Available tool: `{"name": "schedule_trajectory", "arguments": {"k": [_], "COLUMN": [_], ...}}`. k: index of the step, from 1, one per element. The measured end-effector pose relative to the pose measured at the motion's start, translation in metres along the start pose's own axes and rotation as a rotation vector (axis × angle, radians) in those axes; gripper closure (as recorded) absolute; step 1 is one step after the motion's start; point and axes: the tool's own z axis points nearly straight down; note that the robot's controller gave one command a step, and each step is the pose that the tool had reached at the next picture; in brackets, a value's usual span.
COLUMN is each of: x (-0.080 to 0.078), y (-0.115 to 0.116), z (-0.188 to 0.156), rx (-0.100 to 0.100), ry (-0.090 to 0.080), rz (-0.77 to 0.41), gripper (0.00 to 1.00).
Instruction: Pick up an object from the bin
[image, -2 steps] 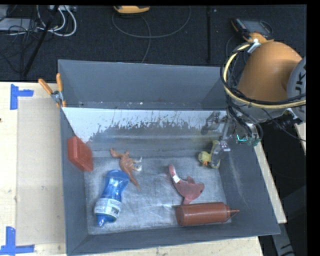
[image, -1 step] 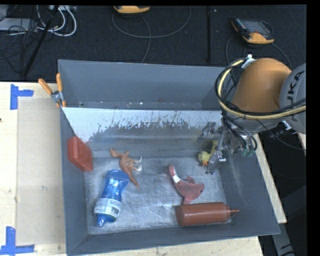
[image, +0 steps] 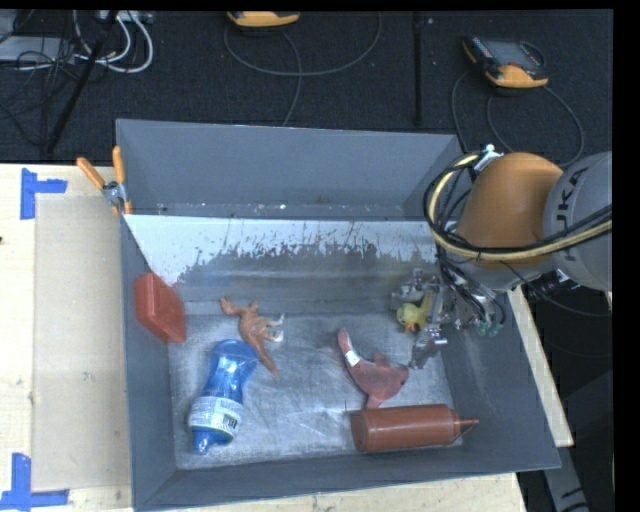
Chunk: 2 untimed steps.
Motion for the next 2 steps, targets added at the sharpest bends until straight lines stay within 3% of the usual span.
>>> {"name": "schedule_trajectory", "arguments": {"k": [1, 2], "x": [0.007, 0.021], "y": [0.018, 0.031], "z": [0.033, 0.046], "rx": [0.0, -0.001], "ry": [0.008, 0.002], "rz": [-0.164, -0.349], "gripper": [0.0, 0.0]}}
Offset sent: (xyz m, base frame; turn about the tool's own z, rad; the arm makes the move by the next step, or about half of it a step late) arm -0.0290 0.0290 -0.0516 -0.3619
